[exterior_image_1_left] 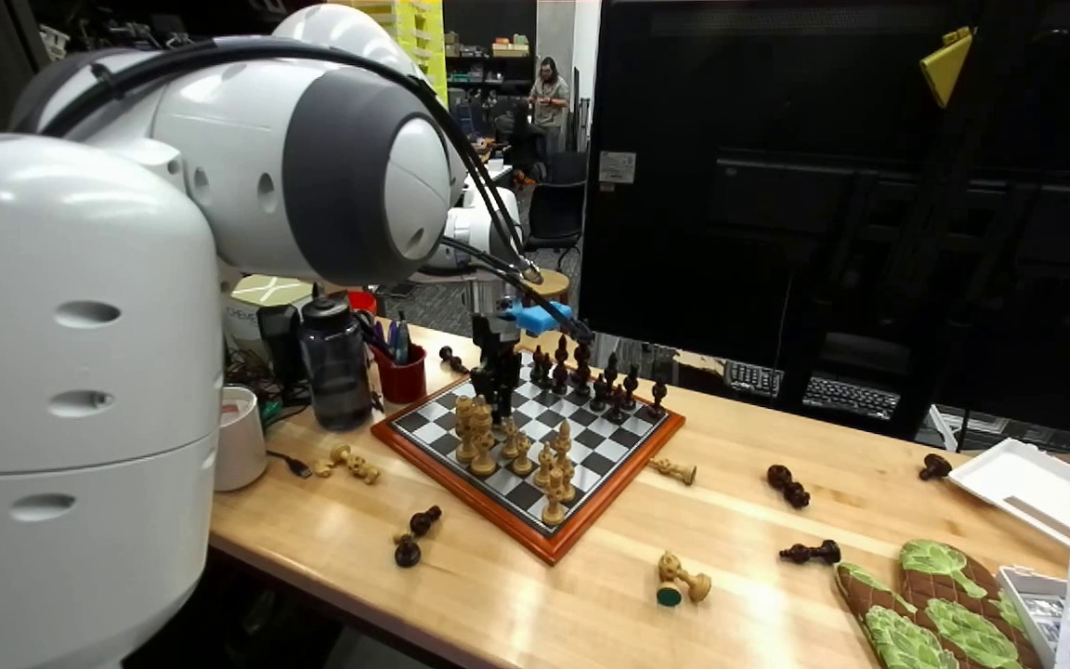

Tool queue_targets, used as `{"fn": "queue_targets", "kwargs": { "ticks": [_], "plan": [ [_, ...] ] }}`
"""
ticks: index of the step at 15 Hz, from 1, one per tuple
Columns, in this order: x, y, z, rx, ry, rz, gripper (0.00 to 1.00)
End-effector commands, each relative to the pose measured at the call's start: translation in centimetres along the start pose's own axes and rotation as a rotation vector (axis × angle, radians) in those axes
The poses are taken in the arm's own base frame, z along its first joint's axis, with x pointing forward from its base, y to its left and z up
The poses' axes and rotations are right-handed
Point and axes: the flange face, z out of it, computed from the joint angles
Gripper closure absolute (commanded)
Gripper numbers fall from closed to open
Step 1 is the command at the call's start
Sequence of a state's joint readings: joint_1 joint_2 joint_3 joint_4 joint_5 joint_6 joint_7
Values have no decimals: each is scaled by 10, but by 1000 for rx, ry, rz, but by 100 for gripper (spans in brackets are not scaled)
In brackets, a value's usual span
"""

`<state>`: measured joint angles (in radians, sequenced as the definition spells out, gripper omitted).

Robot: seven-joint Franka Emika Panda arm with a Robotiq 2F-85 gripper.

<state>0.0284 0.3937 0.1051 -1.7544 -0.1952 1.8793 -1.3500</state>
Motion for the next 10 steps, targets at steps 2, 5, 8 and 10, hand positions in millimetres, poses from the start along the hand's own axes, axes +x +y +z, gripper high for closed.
{"fn": "queue_targets", "kwargs": {
  "ticks": [2,5,8,10],
  "plan": [
    [-1,-8,-5,-7,19,-25,27],
    [0,-9,-7,-4,13,-27,7],
    [0,-11,-11,-2,2,-23,0],
    [1,-12,-14,14,-10,-23,0]
  ]
}}
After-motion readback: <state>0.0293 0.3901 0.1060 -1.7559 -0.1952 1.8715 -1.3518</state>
